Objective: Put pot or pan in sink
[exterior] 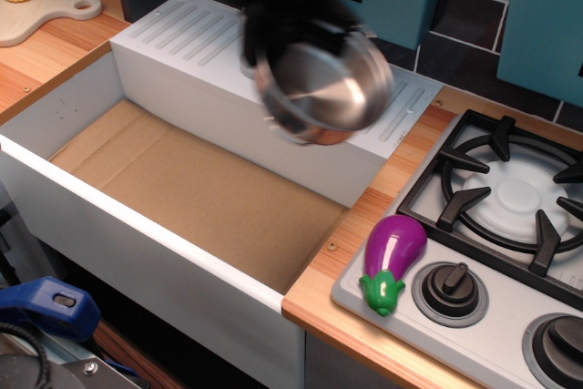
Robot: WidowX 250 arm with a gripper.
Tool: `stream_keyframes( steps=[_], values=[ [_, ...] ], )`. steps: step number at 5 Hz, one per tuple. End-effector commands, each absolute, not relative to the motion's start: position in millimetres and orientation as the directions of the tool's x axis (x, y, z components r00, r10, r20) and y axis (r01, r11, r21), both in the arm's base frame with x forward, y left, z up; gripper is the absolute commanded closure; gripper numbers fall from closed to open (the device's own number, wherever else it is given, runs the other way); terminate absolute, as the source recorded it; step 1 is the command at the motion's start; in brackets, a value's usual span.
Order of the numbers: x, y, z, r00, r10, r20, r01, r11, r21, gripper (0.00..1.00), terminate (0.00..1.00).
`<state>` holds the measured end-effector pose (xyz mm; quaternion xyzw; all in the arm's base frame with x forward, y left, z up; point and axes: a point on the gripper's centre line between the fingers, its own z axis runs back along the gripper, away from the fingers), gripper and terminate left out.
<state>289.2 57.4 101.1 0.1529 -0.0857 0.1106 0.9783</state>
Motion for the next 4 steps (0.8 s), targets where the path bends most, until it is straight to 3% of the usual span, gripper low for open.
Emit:
stream_keyframes(
  steps=[1,4],
  values=[
    [295.9,85.0,70.7,0.949,0.147,0.278,-0.211,0.954,0.215,1.00,0.00],
    [277.3,80.6,-0.8,0.932,0.136,0.336,-0.191,0.972,0.136,1.00,0.00]
  ],
)
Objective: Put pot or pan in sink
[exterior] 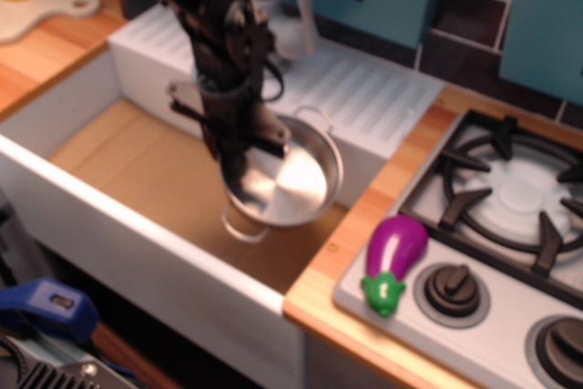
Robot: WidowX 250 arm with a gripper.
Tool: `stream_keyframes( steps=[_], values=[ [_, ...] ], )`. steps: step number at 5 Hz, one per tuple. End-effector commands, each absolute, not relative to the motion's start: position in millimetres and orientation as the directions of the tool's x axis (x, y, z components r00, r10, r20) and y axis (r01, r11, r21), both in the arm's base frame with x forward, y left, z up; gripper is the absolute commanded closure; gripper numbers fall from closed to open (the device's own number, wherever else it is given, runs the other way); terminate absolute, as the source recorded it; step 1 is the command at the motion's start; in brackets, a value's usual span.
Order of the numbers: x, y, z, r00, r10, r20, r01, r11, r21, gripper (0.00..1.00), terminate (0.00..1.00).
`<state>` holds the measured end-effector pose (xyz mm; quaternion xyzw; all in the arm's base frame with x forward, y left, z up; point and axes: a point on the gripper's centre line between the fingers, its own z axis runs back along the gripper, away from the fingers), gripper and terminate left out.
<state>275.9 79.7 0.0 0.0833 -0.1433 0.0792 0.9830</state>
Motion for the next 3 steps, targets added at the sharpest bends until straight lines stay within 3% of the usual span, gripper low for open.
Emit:
stream_keyframes(
  steps=[1,2,3],
  values=[
    [271.9,79.7,-23.9,0.930,0.162,0.329,-0.196,0.978,0.073,1.00,0.00],
    [274.1,80.5,-37.3,0.929,0.155,0.336,-0.175,0.984,0.030,1.00,0.00],
    [274.1,80.5,-37.3,0.929,0.155,0.336,-0.175,0.984,0.030,0.00,1.00]
  ],
)
